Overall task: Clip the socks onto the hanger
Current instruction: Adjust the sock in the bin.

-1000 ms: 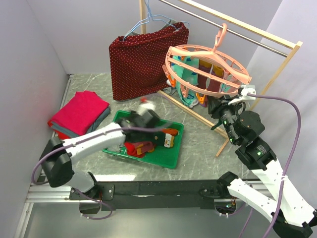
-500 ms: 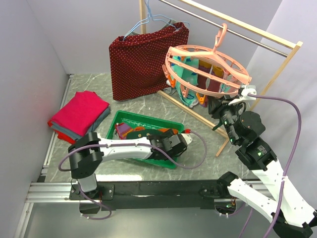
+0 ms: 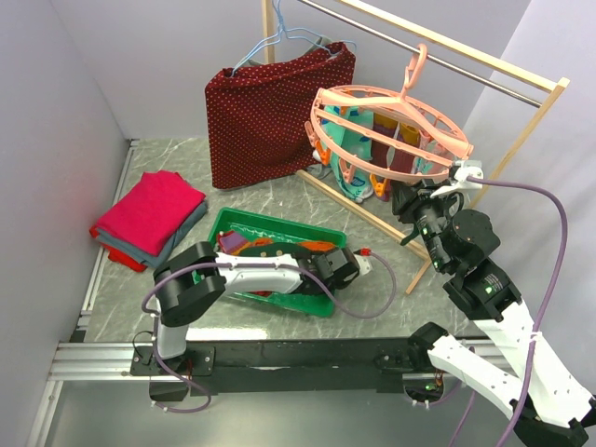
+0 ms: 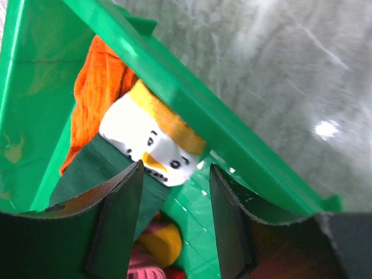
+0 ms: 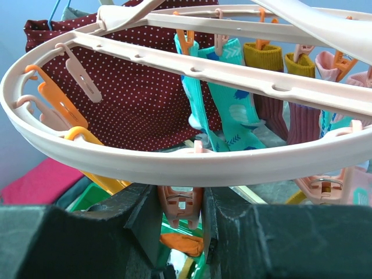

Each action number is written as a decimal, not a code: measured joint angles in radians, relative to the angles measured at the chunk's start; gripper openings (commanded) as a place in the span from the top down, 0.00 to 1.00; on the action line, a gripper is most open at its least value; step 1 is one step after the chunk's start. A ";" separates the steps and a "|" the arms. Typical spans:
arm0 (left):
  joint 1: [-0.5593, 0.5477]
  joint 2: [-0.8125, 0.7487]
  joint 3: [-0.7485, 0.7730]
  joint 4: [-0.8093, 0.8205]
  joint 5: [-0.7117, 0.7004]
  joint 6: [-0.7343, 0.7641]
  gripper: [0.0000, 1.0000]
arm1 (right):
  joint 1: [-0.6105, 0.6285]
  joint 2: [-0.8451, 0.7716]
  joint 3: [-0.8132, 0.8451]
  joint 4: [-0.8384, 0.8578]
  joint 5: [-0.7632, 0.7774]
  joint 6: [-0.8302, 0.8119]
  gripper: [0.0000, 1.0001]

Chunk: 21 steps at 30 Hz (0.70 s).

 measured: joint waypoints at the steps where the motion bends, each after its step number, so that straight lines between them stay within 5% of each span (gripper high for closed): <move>1: 0.009 0.004 0.000 0.005 0.006 0.005 0.46 | 0.000 0.000 0.000 0.000 0.000 0.000 1.00; 16: 0.071 0.054 0.023 0.039 0.084 0.008 0.49 | 0.000 0.000 0.001 -0.007 -0.002 -0.004 1.00; 20: 0.082 0.055 0.023 0.042 0.106 -0.010 0.60 | 0.000 0.001 0.001 -0.007 -0.002 -0.004 1.00; 21: 0.084 0.055 0.023 0.043 0.110 -0.014 0.69 | 0.000 0.001 0.001 -0.007 -0.002 -0.004 1.00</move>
